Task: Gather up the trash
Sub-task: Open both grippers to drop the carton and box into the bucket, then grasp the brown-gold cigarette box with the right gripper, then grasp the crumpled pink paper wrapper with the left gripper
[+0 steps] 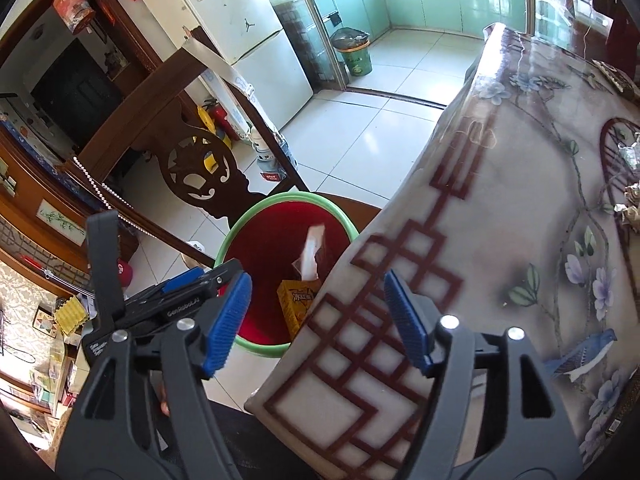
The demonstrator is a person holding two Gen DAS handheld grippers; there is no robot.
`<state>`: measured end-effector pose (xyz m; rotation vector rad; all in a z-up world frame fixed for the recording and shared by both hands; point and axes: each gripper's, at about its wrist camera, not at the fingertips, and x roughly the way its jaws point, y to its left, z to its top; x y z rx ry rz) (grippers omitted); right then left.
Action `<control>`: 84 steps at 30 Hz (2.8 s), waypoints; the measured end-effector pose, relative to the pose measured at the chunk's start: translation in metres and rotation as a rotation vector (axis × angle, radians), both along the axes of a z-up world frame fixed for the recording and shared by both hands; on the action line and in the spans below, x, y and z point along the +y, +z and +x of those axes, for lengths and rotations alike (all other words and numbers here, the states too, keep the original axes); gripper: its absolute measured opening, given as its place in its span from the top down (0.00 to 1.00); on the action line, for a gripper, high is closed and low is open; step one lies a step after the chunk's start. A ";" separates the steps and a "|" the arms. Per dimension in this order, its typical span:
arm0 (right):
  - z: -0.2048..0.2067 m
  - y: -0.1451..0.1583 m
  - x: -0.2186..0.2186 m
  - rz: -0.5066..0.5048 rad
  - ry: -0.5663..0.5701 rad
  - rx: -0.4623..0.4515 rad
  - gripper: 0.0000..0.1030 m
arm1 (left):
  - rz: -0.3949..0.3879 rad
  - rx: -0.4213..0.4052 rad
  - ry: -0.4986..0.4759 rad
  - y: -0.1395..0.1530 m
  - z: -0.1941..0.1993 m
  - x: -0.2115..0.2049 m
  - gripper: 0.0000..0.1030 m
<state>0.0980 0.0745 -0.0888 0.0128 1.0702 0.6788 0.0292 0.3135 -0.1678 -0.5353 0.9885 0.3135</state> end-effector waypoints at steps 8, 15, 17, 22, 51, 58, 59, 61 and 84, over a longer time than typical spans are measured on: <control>-0.010 0.012 -0.039 0.016 -0.044 -0.035 0.21 | 0.023 0.016 -0.004 0.001 0.002 -0.003 0.28; -0.019 0.017 -0.117 -0.038 -0.164 -0.083 0.17 | 0.036 0.021 0.002 0.003 0.002 -0.004 0.28; -0.022 0.017 -0.145 -0.071 -0.208 -0.097 0.16 | 0.046 0.020 -0.004 0.004 0.003 -0.007 0.28; -0.024 0.006 -0.219 -0.179 -0.337 -0.111 0.16 | 0.106 0.028 -0.042 0.010 0.007 -0.022 0.28; -0.020 -0.057 -0.335 -0.152 -0.526 0.066 0.20 | 0.048 -0.150 -0.584 0.099 0.061 -0.310 0.28; -0.015 -0.072 -0.335 -0.105 -0.514 0.125 0.57 | 0.067 -0.137 -0.643 0.096 0.086 -0.353 0.28; -0.015 -0.071 -0.337 -0.090 -0.521 0.122 0.58 | 0.064 -0.134 -0.649 0.094 0.089 -0.356 0.28; -0.015 -0.068 -0.343 -0.053 -0.541 0.112 0.60 | 0.075 -0.129 -0.664 0.092 0.096 -0.366 0.28; -0.017 -0.058 -0.394 0.213 -0.694 0.106 0.65 | 0.030 -0.041 -0.534 0.054 0.225 -0.420 0.23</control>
